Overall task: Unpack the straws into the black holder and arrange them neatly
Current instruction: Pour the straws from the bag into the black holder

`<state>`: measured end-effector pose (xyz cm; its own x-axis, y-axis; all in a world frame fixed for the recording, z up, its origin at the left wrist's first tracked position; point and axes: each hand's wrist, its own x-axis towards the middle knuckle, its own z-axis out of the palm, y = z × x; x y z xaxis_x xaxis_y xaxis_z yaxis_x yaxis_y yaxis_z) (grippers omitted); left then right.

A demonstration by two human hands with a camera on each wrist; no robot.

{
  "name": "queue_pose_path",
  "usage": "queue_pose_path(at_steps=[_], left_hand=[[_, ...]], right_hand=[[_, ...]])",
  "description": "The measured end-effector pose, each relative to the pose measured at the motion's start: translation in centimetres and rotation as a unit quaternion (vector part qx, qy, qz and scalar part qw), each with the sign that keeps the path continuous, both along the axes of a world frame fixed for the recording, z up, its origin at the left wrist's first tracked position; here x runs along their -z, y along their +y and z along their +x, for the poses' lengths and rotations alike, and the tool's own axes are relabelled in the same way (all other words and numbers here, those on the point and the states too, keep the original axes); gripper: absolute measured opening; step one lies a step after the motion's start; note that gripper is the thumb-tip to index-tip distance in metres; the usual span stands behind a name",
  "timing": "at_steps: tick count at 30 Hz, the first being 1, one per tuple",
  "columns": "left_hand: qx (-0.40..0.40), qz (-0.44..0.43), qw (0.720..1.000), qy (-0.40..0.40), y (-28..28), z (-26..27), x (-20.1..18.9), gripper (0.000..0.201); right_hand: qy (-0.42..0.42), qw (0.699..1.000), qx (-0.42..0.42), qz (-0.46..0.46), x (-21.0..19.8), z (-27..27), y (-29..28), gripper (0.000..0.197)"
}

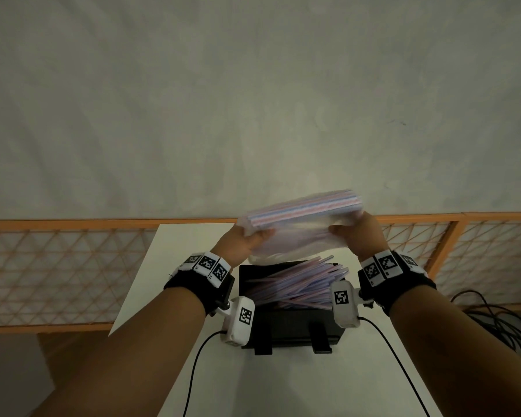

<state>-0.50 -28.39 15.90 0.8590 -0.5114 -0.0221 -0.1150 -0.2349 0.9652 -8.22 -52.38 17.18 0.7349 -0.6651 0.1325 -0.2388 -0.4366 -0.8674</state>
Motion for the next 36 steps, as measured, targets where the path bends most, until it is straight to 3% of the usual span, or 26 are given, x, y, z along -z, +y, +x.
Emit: queue_pose_path(at_steps=[1, 4, 6, 9, 12, 14, 16, 19, 21, 23, 25, 28, 32, 36], left_hand=[[-0.028, -0.015, 0.999, -0.037, -0.1, 0.1, -0.1, 0.057], [-0.092, -0.087, 0.988, -0.094, -0.3, -0.1, -0.8, 0.031], [-0.095, -0.122, 0.983, -0.095, -0.5, 0.0, -1.1, 0.036], [-0.11, -0.116, 0.985, -0.067, -0.5, 0.6, -1.0, 0.054], [-0.097, -0.107, 0.987, -0.069, -0.4, 0.9, -0.6, 0.032], [-0.088, -0.129, 0.986, -0.053, -0.3, 0.9, -0.6, 0.009], [-0.077, -0.139, 0.986, -0.042, -0.1, 1.1, -0.5, 0.027], [-0.024, -0.15, 0.988, -0.03, 0.0, 0.8, -0.8, 0.041], [-0.038, -0.146, 0.987, -0.051, 0.0, 0.8, -0.8, 0.025], [-0.064, -0.144, 0.985, -0.065, 0.0, 0.9, -1.0, 0.01], [-0.07, -0.153, 0.984, -0.057, -0.2, 0.8, -1.2, 0.009], [-0.065, -0.16, 0.984, -0.053, -0.5, 0.8, -1.4, 0.021], [-0.05, -0.127, 0.986, -0.096, -0.5, 0.9, -1.8, 0.031], [-0.016, -0.069, 0.988, -0.134, -0.1, 1.2, -2.0, 0.019]], right_hand=[[-0.003, 1.0, -0.002, 0.002, 0.1, -0.1, 0.0, 0.036], [-0.023, 1.0, -0.01, 0.012, 0.2, -0.4, 0.2, 0.043], [-0.074, 0.993, -0.061, 0.071, 0.1, -0.6, 0.3, 0.052], [-0.152, 0.956, -0.149, 0.2, -0.3, -0.9, 0.3, 0.067], [-0.168, 0.938, -0.147, 0.267, -0.8, -0.9, 0.3, 0.086], [-0.169, 0.937, -0.136, 0.272, -1.0, -0.9, 0.2, 0.081], [-0.167, 0.938, -0.132, 0.274, -1.1, -0.8, 0.0, 0.066], [-0.165, 0.942, -0.131, 0.261, -1.1, -0.6, -0.1, 0.056], [-0.173, 0.941, -0.14, 0.255, -1.2, -0.4, -0.1, 0.051], [-0.177, 0.943, -0.15, 0.24, -1.7, -0.4, 0.2, 0.062], [-0.182, 0.939, -0.167, 0.241, -2.2, -0.4, 0.3, 0.076], [-0.183, 0.951, -0.14, 0.208, -2.6, -0.1, 0.3, 0.051], [-0.156, 0.981, -0.062, 0.097, -3.0, 0.1, 0.0, 0.039], [-0.117, 0.988, -0.044, -0.086, -3.5, -0.5, 0.1, 0.062]])
